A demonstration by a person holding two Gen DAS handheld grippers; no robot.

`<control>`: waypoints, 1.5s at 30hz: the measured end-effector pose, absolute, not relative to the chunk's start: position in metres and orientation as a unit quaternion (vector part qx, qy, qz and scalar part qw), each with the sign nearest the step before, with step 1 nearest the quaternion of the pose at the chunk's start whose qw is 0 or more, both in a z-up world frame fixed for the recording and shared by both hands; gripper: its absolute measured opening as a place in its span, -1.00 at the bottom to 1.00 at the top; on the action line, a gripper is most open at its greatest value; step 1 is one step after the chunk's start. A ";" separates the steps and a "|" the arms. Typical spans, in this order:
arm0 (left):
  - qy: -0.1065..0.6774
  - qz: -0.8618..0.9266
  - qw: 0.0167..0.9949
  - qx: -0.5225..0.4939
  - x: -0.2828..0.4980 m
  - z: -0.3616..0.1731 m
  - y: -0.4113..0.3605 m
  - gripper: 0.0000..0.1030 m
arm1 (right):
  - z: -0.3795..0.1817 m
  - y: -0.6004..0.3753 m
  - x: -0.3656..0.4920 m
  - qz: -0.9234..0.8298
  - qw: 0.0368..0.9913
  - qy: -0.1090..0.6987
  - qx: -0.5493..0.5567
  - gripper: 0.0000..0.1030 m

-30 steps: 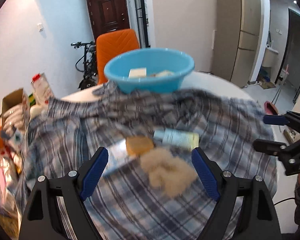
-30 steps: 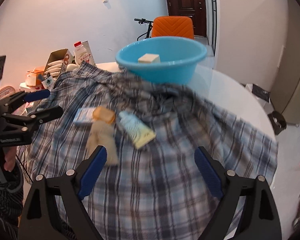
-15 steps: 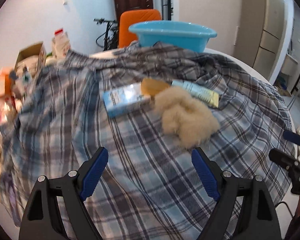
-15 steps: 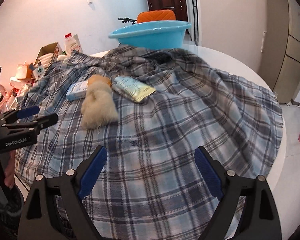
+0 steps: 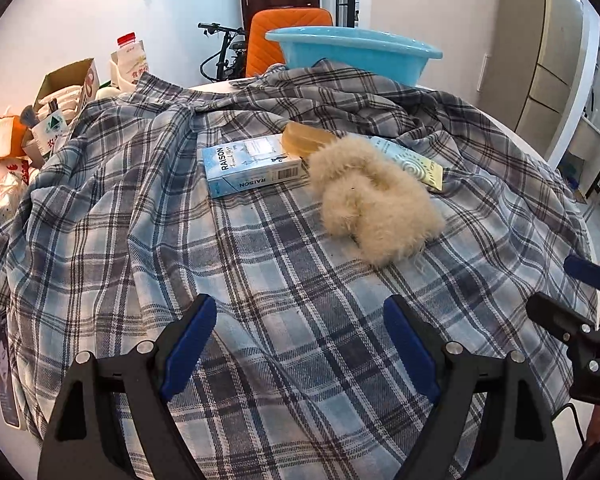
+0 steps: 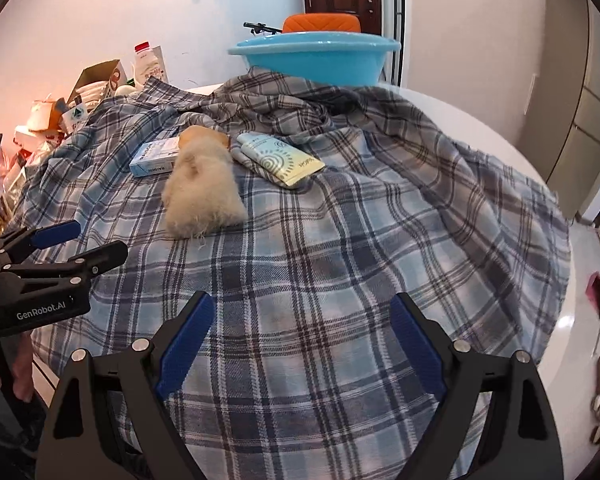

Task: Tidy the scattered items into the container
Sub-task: 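Move the right tool toward the fluffy beige plush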

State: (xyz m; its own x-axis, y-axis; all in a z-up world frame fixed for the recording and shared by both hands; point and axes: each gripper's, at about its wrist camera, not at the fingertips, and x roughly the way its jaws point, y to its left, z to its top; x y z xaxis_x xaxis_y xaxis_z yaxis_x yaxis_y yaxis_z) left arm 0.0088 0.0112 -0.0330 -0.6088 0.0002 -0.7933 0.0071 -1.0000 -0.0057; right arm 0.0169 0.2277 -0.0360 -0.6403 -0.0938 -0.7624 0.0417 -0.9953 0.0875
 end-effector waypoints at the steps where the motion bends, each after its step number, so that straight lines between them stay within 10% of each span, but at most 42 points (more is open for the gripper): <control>1: 0.004 -0.896 0.003 0.443 0.008 -0.034 0.010 0.69 | -0.036 0.227 0.017 -0.905 0.037 -0.029 0.423 0.72; 26: 0.015 -0.922 0.003 0.387 0.051 0.000 0.018 0.70 | 0.012 0.195 0.050 -0.930 0.023 0.038 0.364 0.72; 45: -0.079 -0.890 -0.018 0.449 -0.059 -0.004 -0.014 0.70 | -0.019 0.169 -0.029 -0.908 0.102 0.034 0.405 0.72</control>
